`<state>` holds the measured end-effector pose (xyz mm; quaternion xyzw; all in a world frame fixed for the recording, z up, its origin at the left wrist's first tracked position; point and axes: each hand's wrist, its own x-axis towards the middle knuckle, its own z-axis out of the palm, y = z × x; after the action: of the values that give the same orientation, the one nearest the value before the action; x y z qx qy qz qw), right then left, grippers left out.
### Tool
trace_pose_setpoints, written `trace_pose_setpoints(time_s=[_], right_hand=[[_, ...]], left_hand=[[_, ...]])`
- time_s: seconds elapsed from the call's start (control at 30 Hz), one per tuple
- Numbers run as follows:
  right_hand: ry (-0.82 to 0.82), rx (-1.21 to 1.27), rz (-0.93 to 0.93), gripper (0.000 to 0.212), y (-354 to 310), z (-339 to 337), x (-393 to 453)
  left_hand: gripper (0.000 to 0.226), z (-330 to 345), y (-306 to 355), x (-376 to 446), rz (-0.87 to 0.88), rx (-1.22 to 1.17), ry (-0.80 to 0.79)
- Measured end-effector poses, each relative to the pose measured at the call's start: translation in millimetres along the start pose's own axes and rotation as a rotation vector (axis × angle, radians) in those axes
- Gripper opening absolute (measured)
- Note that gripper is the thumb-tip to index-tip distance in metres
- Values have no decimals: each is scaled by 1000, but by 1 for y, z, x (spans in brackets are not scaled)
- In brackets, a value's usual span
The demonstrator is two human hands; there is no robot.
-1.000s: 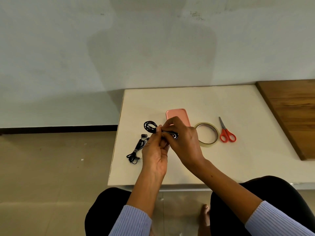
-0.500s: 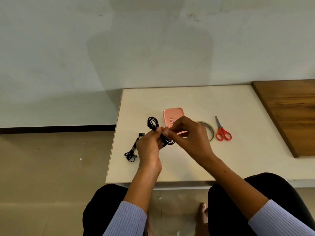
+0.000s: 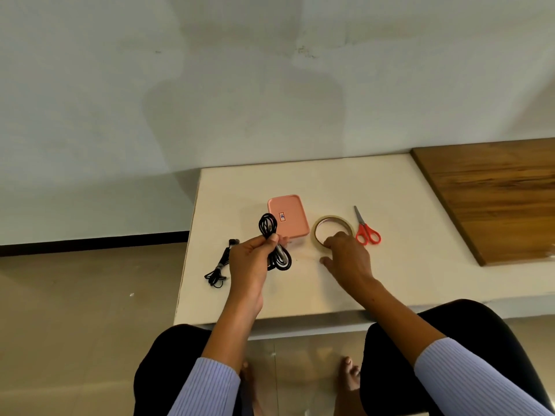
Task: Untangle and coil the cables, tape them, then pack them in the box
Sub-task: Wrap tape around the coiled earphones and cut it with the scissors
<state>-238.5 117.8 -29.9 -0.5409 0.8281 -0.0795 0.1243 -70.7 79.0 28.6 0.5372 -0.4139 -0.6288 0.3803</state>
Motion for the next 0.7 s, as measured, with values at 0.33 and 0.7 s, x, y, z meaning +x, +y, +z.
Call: trace_pose_setpoints(time_s=[0.33, 0.7], right_hand=[[91, 403, 108, 17, -9, -34, -21], [109, 692, -201, 13, -28, -53, -57]], left_hand=[[30, -14, 7, -3, -188, -163, -179], [12, -20, 13, -6, -390, -421, -355]])
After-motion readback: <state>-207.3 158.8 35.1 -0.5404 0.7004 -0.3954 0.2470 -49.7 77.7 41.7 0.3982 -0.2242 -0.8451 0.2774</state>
